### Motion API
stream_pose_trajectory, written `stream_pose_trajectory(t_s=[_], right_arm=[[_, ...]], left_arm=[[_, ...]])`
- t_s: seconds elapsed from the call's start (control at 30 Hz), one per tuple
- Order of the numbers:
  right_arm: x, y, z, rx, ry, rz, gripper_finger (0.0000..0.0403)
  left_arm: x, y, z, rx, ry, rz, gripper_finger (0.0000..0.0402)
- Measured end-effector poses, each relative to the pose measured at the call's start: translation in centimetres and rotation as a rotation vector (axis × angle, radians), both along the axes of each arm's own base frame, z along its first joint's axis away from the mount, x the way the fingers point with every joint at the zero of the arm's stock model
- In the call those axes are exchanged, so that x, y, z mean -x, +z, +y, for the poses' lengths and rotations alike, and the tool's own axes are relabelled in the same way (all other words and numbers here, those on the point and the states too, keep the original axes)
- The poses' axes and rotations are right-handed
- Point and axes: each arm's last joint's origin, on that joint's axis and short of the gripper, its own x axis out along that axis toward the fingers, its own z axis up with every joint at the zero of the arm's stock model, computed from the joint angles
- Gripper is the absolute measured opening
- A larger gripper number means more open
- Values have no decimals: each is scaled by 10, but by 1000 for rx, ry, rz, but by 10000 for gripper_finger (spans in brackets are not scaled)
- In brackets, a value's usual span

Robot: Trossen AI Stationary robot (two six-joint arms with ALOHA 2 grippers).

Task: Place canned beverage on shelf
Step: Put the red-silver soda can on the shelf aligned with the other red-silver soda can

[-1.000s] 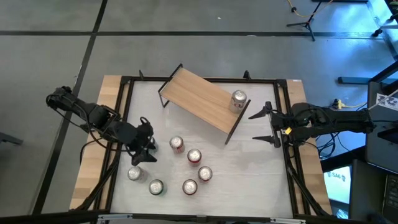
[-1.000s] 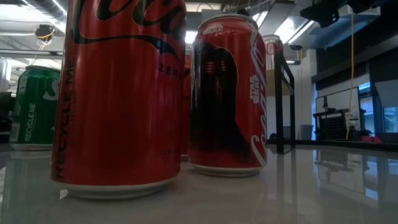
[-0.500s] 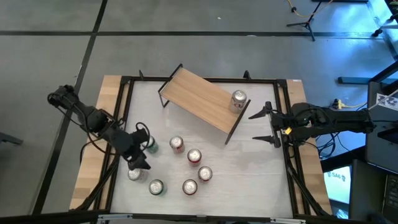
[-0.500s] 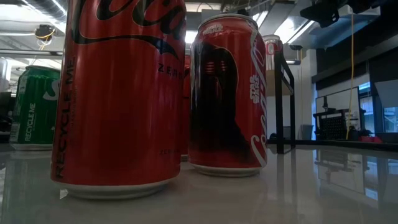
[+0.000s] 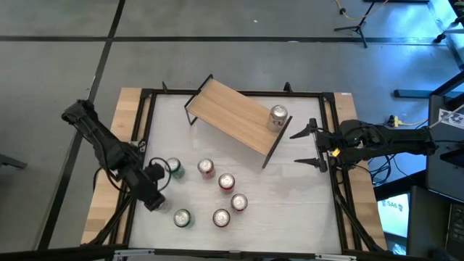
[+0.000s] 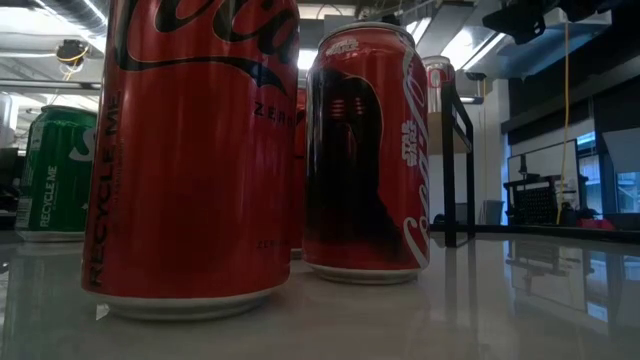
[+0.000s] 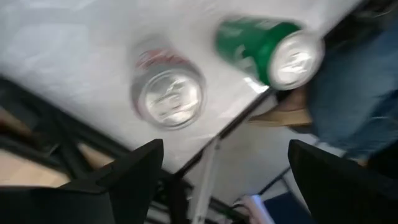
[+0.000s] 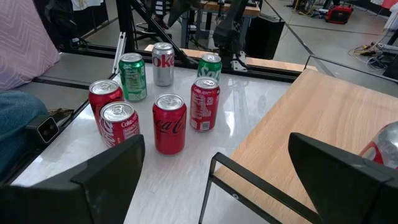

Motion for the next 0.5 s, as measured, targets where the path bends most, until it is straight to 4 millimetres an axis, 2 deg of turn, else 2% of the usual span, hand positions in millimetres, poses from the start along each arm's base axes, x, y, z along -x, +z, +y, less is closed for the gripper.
stream_pose_trajectory(t_s=[0.5], right_arm=[[0,0,0,0,0,0,392]], left_arm=[[-17,-35,-20,-164,-18,161,334]])
